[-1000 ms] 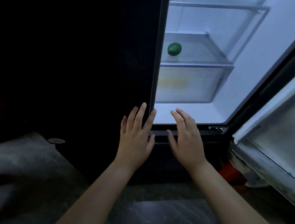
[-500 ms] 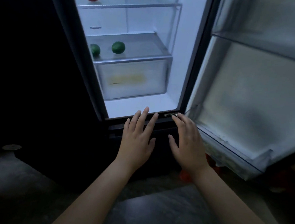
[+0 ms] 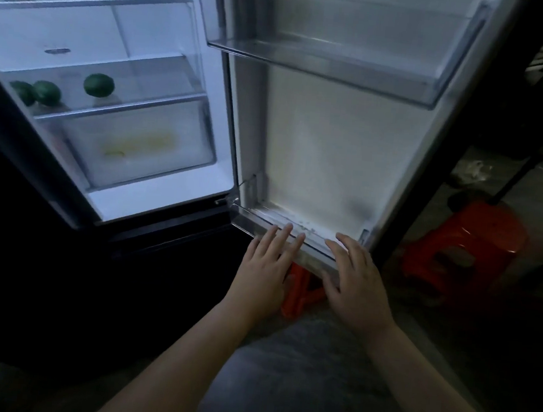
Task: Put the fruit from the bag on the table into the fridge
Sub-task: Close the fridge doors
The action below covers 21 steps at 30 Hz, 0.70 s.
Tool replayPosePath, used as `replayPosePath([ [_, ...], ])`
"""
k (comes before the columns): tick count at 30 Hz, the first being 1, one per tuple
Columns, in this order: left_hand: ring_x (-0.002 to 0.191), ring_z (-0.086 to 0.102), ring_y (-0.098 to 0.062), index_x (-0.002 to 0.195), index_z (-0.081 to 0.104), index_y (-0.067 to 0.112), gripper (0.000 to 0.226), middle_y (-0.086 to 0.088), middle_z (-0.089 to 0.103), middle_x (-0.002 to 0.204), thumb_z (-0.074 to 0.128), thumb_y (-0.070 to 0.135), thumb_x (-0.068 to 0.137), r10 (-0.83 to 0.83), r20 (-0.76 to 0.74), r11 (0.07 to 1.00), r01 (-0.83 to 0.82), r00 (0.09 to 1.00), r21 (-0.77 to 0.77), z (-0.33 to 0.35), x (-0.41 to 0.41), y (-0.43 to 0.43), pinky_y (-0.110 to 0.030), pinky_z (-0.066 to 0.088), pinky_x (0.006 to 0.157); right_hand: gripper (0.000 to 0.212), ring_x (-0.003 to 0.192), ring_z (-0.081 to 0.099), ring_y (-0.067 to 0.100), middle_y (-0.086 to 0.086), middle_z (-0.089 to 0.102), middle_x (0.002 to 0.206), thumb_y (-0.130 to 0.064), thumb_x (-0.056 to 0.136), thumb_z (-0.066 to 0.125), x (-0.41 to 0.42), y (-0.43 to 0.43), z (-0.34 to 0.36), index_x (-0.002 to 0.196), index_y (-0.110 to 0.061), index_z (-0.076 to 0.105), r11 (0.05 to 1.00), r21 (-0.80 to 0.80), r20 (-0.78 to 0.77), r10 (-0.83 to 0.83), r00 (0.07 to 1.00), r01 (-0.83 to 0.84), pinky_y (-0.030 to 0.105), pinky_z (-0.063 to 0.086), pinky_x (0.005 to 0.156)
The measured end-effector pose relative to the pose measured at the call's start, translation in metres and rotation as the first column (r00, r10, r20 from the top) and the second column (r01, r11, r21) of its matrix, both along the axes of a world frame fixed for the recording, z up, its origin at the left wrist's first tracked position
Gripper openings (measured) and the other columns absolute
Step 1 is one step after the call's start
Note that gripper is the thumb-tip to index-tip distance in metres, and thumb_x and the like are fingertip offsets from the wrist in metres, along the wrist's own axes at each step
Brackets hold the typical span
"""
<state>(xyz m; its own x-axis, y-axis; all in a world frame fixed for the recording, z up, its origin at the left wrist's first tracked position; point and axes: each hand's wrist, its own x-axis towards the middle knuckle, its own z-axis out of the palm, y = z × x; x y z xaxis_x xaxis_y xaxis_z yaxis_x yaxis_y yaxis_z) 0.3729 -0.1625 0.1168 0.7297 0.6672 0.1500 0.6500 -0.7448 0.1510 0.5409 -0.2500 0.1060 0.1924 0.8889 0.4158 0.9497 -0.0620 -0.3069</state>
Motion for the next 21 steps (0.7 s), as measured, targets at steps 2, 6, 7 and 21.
replayPosePath([
  [2, 0.144, -0.017, -0.021, 0.149, -0.009, 0.031, 0.073, 0.0, -0.014, 0.159, 0.042, 0.038, 0.097, -0.014, -0.039, 1.0, 0.013, 0.999, -0.018, -0.005, 0.013, -0.007, -0.039, -0.008, 0.115, 0.048, 0.132, 0.039, 0.024, 0.01, 0.045, 0.139, -0.022, 0.088, 0.06, 0.013, -0.01, -0.008, 0.134, -0.01, 0.048, 0.999, -0.032, 0.004, -0.01, 1.0, 0.01, 0.04, 0.038, 0.109],
  [6, 0.143, -0.02, -0.023, 0.15, -0.011, 0.029, 0.073, -0.001, -0.017, 0.158, 0.039, 0.04, 0.097, -0.023, -0.105, 0.999, 0.018, 0.994, -0.051, -0.016, 0.029, -0.017, -0.043, -0.003, 0.118, 0.051, 0.136, 0.036, 0.022, 0.008, 0.042, 0.143, -0.025, 0.089, 0.06, 0.027, -0.024, -0.022, 0.137, -0.012, 0.045, 0.997, -0.078, -0.015, -0.013, 1.0, 0.012, 0.04, 0.038, 0.109],
  [7, 0.143, -0.019, -0.023, 0.15, -0.01, 0.029, 0.074, -0.001, -0.017, 0.158, 0.039, 0.042, 0.096, -0.026, -0.111, 0.998, 0.019, 0.994, -0.063, -0.018, 0.032, -0.019, -0.044, -0.002, 0.119, 0.053, 0.137, 0.034, 0.02, 0.007, 0.04, 0.145, -0.025, 0.089, 0.059, 0.029, -0.027, -0.026, 0.138, -0.013, 0.043, 0.995, -0.094, -0.018, -0.012, 1.0, 0.01, 0.04, 0.037, 0.11],
  [21, 0.144, -0.016, -0.023, 0.15, -0.008, 0.028, 0.08, -0.001, -0.015, 0.159, 0.046, 0.04, 0.093, -0.039, -0.148, 0.994, 0.024, 0.988, -0.104, -0.029, 0.049, -0.031, -0.043, 0.001, 0.119, 0.063, 0.144, 0.018, 0.013, 0.001, 0.024, 0.155, -0.019, 0.091, 0.056, 0.028, -0.04, -0.04, 0.146, -0.018, 0.028, 0.985, -0.168, -0.063, 0.025, 0.998, -0.035, 0.036, 0.029, 0.114],
])
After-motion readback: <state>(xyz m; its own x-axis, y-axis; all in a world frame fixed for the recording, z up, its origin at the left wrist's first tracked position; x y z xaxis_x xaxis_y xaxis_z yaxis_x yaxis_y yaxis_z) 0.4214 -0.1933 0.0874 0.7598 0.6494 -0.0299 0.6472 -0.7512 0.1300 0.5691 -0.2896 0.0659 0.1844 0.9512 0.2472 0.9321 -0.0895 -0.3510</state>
